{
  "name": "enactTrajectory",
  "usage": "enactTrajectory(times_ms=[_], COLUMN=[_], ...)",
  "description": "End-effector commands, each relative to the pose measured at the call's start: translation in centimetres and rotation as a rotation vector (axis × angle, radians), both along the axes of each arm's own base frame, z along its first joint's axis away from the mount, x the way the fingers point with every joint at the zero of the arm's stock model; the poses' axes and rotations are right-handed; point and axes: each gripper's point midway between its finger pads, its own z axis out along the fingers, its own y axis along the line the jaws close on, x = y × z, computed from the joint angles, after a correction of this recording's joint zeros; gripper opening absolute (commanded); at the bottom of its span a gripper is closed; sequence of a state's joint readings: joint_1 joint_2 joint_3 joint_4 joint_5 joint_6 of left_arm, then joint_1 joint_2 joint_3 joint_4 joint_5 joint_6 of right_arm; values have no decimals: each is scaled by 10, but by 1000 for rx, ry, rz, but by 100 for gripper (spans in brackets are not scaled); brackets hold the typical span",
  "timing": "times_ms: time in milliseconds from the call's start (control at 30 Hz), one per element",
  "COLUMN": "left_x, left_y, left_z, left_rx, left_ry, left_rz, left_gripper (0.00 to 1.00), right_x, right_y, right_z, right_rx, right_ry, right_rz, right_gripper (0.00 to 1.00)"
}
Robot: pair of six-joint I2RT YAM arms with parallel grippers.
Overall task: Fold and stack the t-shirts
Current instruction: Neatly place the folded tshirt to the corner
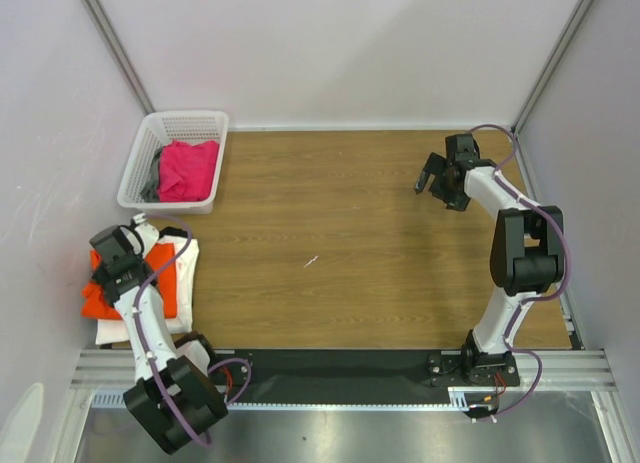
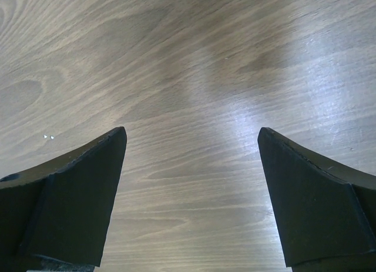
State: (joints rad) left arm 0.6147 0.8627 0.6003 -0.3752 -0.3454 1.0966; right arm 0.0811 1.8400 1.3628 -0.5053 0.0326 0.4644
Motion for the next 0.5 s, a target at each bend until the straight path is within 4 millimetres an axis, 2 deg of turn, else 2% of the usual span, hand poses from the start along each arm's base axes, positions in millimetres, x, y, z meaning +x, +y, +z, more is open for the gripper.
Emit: enactTrajectory(times_ms=[0, 133, 333, 400, 433, 467], left_x=[15, 28, 26, 22, 19, 18], left_y=[9, 10, -2, -9, -11, -13], left_z=[12, 12, -1, -8, -10, -6], left_rx=[54, 51, 2, -22, -32, -25], left_ry=[-32, -58, -53, -58, -57, -74], left_rz=[-50, -94, -112, -114, -111, -110], left_gripper=[0, 0, 3, 13, 34, 46], right_x=[10, 7, 4, 5, 6, 7], right_y=[4, 9, 8, 9, 10, 10], right_z=[9, 9, 10, 11, 10, 11], right_rx=[-17, -21, -30, -31, -27, -25], right_ry=[-27, -27, -25, -28, -26, -29], right_rz=[-23, -24, -32, -28, -24, -20], right_gripper=[100, 100, 100, 100, 100, 100])
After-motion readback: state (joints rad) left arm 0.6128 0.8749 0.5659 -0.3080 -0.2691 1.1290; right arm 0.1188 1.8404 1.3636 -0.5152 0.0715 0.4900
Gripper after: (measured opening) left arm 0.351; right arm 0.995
